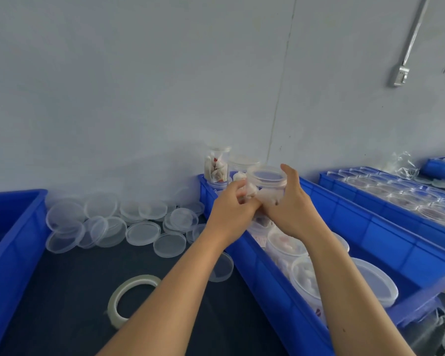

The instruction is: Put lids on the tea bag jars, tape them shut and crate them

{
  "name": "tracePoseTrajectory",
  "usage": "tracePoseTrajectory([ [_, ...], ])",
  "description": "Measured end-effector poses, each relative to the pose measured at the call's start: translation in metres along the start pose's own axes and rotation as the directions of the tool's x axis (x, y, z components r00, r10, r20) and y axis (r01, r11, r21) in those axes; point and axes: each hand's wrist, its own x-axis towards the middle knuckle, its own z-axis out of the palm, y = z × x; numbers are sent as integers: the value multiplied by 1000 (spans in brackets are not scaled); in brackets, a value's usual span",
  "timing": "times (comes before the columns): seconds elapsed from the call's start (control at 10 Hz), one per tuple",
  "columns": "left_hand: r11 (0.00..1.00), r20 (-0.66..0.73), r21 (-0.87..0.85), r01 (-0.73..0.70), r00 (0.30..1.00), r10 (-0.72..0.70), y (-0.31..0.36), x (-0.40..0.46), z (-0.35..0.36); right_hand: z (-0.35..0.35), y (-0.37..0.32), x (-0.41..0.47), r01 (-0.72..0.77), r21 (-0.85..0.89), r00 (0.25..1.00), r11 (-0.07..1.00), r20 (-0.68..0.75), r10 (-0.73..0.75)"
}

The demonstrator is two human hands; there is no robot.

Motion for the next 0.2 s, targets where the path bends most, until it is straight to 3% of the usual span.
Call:
tracePoseTrajectory([
  [0.2, 999, -110, 27, -29, 993, 31, -4, -21, -52, -4, -16, -13, 16, -23, 999, 1000, -47, -17],
])
